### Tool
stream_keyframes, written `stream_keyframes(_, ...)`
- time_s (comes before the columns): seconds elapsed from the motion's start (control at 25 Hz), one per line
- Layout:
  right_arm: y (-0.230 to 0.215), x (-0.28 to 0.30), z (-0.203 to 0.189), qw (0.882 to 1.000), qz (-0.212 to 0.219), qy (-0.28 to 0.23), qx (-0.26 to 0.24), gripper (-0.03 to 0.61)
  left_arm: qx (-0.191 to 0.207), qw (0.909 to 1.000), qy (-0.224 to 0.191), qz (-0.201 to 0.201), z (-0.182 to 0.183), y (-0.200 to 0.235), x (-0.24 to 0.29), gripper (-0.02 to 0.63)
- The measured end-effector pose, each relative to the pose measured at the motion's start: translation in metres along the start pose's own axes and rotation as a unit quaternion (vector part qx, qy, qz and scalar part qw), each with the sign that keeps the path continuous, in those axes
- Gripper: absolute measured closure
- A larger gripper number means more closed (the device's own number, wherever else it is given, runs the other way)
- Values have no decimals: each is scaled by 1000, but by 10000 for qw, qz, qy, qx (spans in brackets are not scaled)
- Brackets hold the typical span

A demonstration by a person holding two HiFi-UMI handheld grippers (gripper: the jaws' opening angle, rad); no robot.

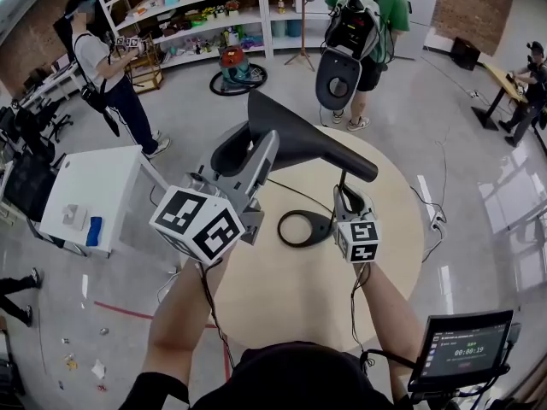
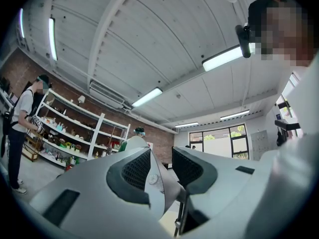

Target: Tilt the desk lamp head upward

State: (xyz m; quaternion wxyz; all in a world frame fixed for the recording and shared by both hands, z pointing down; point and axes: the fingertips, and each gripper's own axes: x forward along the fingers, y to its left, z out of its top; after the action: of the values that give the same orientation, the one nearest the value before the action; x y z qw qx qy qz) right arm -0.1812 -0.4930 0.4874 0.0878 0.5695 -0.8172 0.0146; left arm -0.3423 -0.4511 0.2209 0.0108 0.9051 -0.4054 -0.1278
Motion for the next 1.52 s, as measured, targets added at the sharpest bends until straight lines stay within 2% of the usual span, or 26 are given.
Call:
stream_keyframes(1.12, 1, 1, 2, 10000, -42, 13, -20, 537, 138, 9994, -180, -272, 24, -19, 30, 472)
stream_keyframes(1.52, 0, 0, 2, 9999, -99, -34, 11, 537, 223, 9992, -115, -296, 28, -26, 37, 472)
